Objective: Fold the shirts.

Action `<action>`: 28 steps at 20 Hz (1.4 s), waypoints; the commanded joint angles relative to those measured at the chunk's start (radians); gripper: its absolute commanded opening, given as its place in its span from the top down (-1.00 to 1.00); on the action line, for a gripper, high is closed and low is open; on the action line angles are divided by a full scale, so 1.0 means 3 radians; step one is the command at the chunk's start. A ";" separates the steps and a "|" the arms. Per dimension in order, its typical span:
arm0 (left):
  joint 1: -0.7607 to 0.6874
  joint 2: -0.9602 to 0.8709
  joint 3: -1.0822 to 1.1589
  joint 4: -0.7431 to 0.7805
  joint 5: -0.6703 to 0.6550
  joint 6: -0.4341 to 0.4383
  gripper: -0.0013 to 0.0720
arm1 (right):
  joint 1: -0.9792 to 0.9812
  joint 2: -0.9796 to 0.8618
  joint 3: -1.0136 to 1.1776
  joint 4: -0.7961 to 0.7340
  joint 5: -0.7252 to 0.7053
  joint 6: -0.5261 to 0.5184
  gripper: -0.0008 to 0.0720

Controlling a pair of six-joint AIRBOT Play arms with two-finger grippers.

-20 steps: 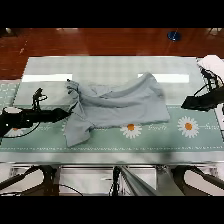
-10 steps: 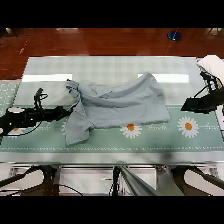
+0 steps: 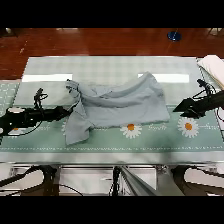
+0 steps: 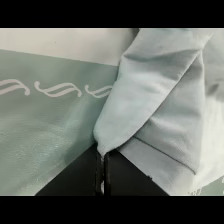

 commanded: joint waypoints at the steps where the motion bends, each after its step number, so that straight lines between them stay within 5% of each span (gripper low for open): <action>1: -0.0001 0.0000 0.0011 0.0390 -0.0043 0.0000 0.88 | -0.0025 -0.0217 -0.0003 0.0154 0.0112 -0.0039 -0.65; 9: -0.0001 0.0000 0.0205 0.0390 -0.0172 -0.0001 0.88 | -0.0004 -0.0284 -0.0638 0.0549 -0.0612 -0.0013 -0.63; 13: -0.0001 0.0000 0.0336 0.0390 -0.0366 -0.0001 0.89 | 0.0332 -0.0282 -0.0819 0.0820 -0.1300 -0.0032 -0.42; 14: -0.0001 0.0000 0.0365 0.0390 -0.0407 -0.0001 0.89 | 0.0445 -0.0282 -0.0818 0.0877 -0.1442 -0.0033 -0.30; 16: -0.0001 0.0000 0.0423 0.0389 -0.0479 -0.0001 0.89 | 0.0647 -0.0282 -0.0818 0.0973 -0.1670 -0.0022 0.69; 17: -0.0001 0.0000 0.0454 0.0390 -0.0516 -0.0001 0.88 | 0.0704 -0.0278 -0.0815 0.1054 -0.1691 -0.0032 0.91; 22: -0.0001 0.0111 0.0805 0.0390 -0.0852 -0.0001 0.89 | 0.0716 0.0298 -0.0801 0.1335 -0.1429 -0.0355 0.91; 28: 0.0048 0.1180 0.2049 0.0392 -0.1026 -0.0328 0.90 | 0.0674 0.1778 0.0043 0.1334 -0.1188 -0.0361 0.91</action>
